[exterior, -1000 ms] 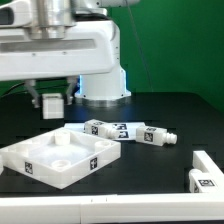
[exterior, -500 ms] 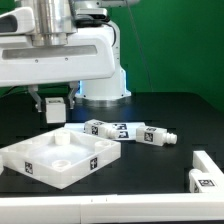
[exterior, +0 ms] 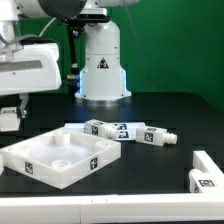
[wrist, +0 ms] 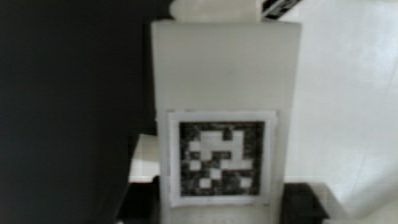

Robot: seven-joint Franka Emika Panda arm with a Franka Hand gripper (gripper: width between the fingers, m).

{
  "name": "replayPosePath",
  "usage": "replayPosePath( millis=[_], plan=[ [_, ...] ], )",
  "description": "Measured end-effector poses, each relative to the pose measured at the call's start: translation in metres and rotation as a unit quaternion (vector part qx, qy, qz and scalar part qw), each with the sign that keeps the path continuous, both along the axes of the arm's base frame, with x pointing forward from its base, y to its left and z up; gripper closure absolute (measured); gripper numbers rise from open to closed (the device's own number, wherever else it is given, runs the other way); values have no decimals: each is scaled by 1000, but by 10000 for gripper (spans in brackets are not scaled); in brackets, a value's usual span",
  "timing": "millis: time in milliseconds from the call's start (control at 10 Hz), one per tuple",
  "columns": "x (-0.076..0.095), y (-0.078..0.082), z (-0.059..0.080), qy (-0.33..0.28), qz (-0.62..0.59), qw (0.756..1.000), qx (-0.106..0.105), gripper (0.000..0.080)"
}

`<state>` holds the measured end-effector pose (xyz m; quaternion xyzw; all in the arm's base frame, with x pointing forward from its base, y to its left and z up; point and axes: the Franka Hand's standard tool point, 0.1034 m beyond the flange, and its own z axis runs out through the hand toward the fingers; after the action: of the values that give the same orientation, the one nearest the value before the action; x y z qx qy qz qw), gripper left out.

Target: Assemble square table

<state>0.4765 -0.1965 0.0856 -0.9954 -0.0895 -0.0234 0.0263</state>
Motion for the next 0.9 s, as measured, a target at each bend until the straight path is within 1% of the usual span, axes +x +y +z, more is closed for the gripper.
replayPosePath(
  millis=[100,200,300,400,500,600,700,900],
  plan=[
    [-1,0,-1,1,1,1000,0,515],
    [-6,-3,-6,6,-4,1000,0,515],
    [-19,-9,-15,17,-13,1000,2,515],
    [-38,-10,-25,21,-23,1000,-1,515],
    [-58,-9,-39,20,-28,999,-10,515],
    [-65,-8,-45,18,-28,999,-17,515],
    [-63,-11,-44,14,-27,999,-21,515],
    [-63,-10,-45,16,-27,999,-19,515]
  ],
)
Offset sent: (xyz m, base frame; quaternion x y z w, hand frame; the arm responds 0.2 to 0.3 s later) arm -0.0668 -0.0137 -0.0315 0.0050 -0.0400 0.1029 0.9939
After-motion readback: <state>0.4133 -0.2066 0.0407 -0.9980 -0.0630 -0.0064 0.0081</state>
